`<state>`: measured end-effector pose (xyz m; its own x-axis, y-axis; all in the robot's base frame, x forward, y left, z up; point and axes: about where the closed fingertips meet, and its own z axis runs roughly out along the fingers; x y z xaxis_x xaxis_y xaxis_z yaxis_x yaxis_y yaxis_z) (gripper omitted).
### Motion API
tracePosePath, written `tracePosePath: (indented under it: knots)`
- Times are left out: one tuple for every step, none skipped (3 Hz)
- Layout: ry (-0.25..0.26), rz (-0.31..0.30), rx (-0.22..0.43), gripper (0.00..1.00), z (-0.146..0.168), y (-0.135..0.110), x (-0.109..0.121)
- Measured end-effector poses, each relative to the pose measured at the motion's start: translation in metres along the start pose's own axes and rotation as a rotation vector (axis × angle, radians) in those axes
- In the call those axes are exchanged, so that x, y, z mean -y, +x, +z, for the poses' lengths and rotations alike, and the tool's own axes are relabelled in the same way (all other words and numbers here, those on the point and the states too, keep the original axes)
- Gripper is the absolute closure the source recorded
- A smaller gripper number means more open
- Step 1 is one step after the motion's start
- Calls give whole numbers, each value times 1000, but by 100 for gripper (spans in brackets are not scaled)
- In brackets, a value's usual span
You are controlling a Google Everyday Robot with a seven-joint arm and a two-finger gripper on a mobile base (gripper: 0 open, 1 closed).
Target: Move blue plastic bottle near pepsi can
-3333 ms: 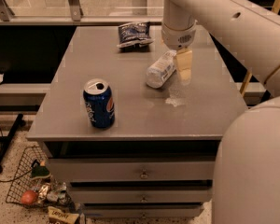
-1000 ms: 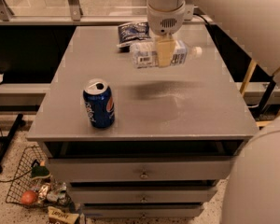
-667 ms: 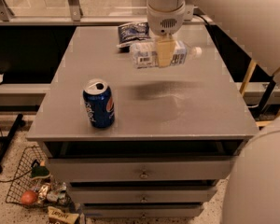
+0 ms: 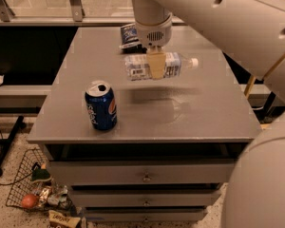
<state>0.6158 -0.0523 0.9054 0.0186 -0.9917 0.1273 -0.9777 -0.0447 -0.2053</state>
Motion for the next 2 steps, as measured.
tracePosePath:
  knots:
    - [-27,-14,3,100,4,-21,-18]
    - [-54,-46,32,100,5,-38,-32]
